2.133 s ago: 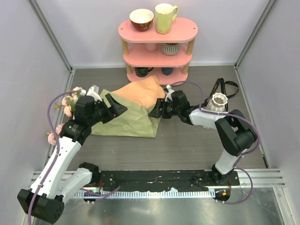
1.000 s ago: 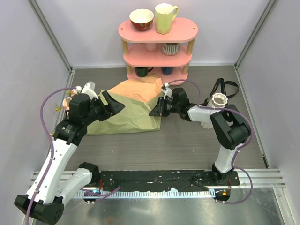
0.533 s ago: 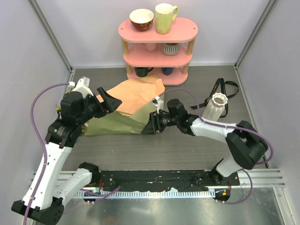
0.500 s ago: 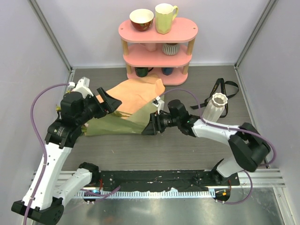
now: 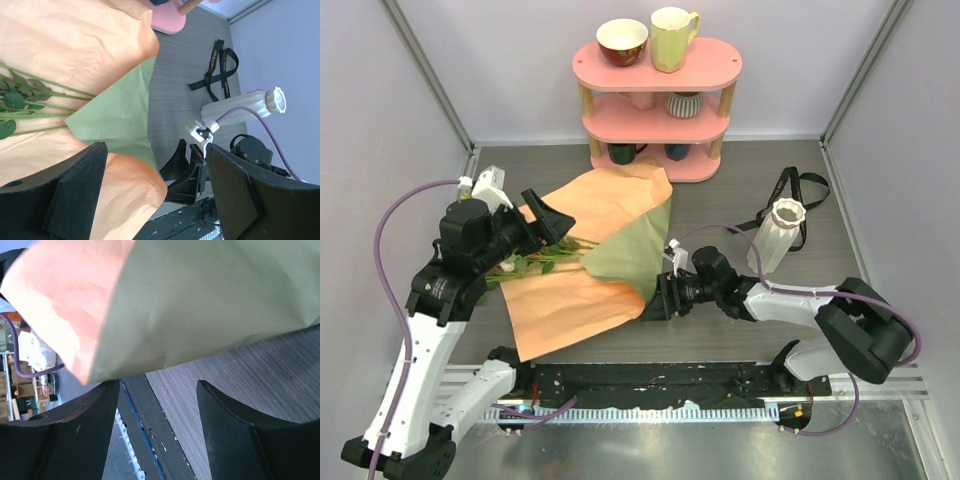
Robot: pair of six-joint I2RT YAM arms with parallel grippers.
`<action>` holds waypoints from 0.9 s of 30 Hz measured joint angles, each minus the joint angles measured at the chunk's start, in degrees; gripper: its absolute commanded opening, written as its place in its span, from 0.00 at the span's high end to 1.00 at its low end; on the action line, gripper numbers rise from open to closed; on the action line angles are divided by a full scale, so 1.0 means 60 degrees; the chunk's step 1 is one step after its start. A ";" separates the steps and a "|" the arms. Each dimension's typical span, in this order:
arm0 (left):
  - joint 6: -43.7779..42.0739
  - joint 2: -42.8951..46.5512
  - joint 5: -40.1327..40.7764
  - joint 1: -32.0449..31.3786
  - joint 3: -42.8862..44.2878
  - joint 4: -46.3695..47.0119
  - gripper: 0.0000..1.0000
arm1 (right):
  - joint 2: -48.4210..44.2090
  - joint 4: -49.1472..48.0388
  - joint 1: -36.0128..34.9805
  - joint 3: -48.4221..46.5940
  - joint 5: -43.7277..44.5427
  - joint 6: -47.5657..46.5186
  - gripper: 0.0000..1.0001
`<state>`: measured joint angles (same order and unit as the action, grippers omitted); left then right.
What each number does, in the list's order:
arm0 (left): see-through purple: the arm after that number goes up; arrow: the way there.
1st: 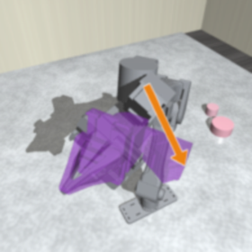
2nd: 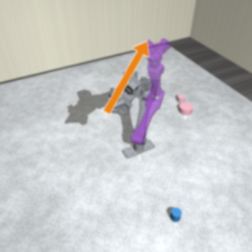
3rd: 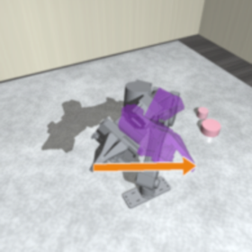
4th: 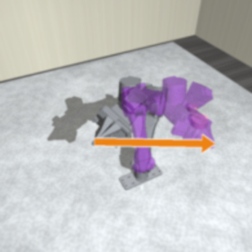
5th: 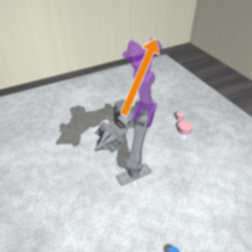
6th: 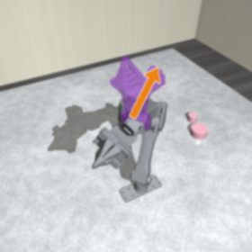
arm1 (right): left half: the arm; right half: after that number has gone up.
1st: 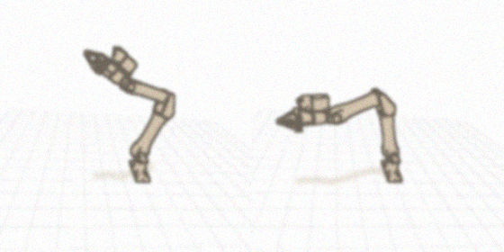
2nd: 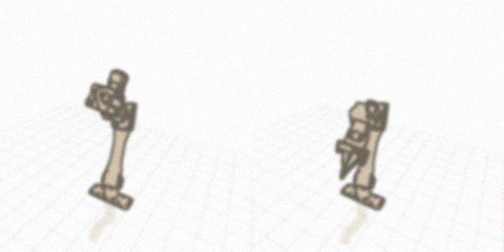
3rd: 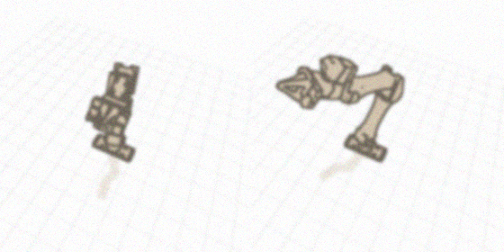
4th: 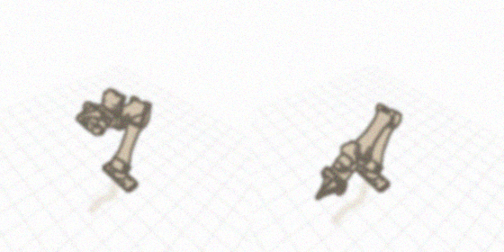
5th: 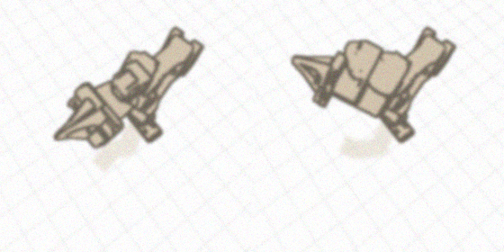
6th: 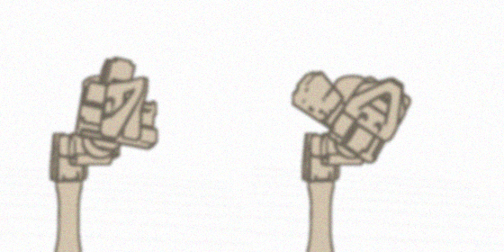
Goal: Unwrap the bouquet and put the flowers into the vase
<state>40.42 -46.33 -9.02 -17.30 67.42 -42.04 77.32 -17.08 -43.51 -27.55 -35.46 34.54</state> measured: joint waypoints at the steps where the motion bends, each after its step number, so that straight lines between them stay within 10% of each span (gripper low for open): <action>1: -0.0015 -0.0073 0.0004 0.0000 0.0000 -0.0044 0.15 | 0.0171 -0.0146 -0.0055 0.0036 -0.0007 0.0120 0.33; 10: 0.0189 -0.1133 -0.0047 0.0000 -0.1330 0.0025 0.14 | 0.0645 -0.0011 -0.0342 0.0211 0.0266 0.0328 0.33; 27: 0.1974 -0.2830 -0.0750 -0.0135 -0.5311 0.3606 0.11 | -0.3391 0.3938 -0.0346 -0.0335 0.3337 -0.1198 0.31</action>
<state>52.27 -63.31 -13.52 -18.11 35.55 -20.40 56.97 6.55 -45.58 -29.56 -15.44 27.35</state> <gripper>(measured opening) 0.890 0.688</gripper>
